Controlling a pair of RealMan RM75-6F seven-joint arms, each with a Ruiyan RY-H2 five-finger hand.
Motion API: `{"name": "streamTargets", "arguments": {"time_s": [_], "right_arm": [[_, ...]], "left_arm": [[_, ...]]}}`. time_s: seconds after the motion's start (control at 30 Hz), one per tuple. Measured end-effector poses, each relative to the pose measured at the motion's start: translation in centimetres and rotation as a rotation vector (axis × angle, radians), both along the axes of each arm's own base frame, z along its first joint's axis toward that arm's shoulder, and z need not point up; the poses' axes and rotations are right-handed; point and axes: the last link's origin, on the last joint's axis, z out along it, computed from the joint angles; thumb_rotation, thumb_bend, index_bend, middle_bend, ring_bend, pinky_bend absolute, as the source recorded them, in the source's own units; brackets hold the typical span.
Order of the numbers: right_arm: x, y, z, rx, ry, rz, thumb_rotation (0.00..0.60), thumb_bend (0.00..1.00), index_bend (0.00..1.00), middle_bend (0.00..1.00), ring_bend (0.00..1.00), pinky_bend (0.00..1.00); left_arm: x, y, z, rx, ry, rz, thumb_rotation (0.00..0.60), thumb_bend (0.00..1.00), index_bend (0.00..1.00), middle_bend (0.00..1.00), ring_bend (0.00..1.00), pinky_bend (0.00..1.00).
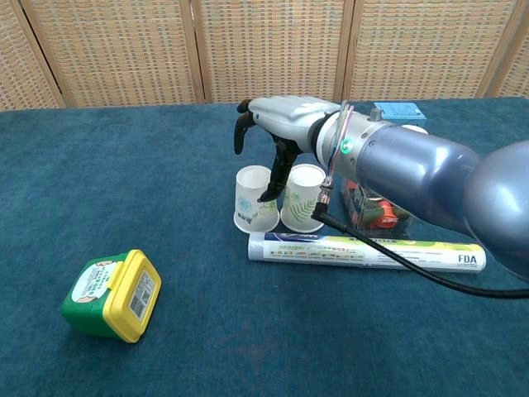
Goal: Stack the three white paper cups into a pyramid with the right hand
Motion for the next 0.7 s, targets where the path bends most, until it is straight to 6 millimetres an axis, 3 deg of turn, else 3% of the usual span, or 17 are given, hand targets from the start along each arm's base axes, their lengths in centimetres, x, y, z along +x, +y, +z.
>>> {"name": "streamTargets", "arguments": {"time_s": [0.2,0.33,0.57,0.7], "right_arm": [[1.7,-0.2,3.0,-0.054,-0.013,0.032,0.6,0.16,0.35,0.0,0.0,0.0],[1.5,-1.3,4.7,-0.103,0.005,0.024,0.6,0.16,0.35,0.0,0.0,0.0],[-1.4,-3.8,6.8,-0.18,0.034,-0.042,0.6,0.16,0.35,0.0,0.0,0.0],[-4.6,-5.3,8.1,-0.22,0.078,-0.108,0.6,0.16,0.35,0.0,0.0,0.0]], "left_arm": [[0.2,-0.1,0.1,0.009,0.001,-0.014,0.6,0.22,0.0,0.0,0.0,0.0],[0.3,-0.1,0.1,0.014,0.004,-0.021,0.6,0.22,0.0,0.0,0.0,0.0],[0.2,-0.1,0.2,0.027,0.008,-0.019,0.6,0.22,0.0,0.0,0.0,0.0],[0.2,0.0,0.0,0.023,0.013,-0.022,0.6,0.22,0.0,0.0,0.0,0.0]]}}
